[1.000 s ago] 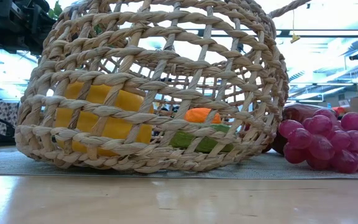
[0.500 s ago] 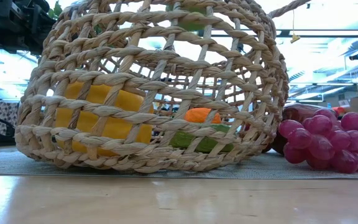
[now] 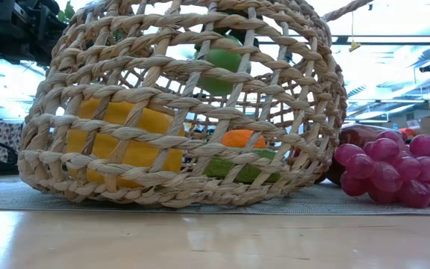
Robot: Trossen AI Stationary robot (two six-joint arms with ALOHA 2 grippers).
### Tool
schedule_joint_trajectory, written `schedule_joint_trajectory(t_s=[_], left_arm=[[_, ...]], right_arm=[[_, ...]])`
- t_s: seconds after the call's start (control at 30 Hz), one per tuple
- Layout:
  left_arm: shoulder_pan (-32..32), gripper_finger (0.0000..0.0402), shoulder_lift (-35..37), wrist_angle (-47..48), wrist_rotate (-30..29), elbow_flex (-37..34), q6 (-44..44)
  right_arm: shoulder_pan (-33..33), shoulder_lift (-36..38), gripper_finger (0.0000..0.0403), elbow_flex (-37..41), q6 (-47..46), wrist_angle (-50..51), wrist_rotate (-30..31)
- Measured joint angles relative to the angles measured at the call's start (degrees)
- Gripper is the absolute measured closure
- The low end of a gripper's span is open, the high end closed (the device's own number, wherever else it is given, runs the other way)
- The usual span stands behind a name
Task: Build produce basket
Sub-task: Put the green apple into the basket, then put the pear into the basket
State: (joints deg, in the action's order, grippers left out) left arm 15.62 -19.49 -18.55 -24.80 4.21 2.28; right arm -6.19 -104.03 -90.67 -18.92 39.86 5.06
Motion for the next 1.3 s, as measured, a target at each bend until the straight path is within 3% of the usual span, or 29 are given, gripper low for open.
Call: schedule_joint_trajectory(t_s=[0.27,0.5,1.13,1.3], left_arm=[[-0.02,0.0256,0.0,0.0,-0.02,0.0,0.0],[-0.01,0.0252,0.01,0.0,-0.02,-0.02,-0.01],[0.0,0.0255,0.02,0.0,-0.02,-0.01,0.0],[-0.02,0.0256,0.0,0.0,0.0,-0.02,0.0]], right_arm=[[-0.09,-0.02,0.0079,4.48,-0.91,0.56,-4.62],[-0.2,-0.02,0.0062,5.93,-2.13,0.96,-5.18],[-0.18,-0.02,0.0015,5.97,-4.91,3.16,-5.21],[-0.15,-0.02,0.0015,2.94,-4.68,7.37,-6.53]])
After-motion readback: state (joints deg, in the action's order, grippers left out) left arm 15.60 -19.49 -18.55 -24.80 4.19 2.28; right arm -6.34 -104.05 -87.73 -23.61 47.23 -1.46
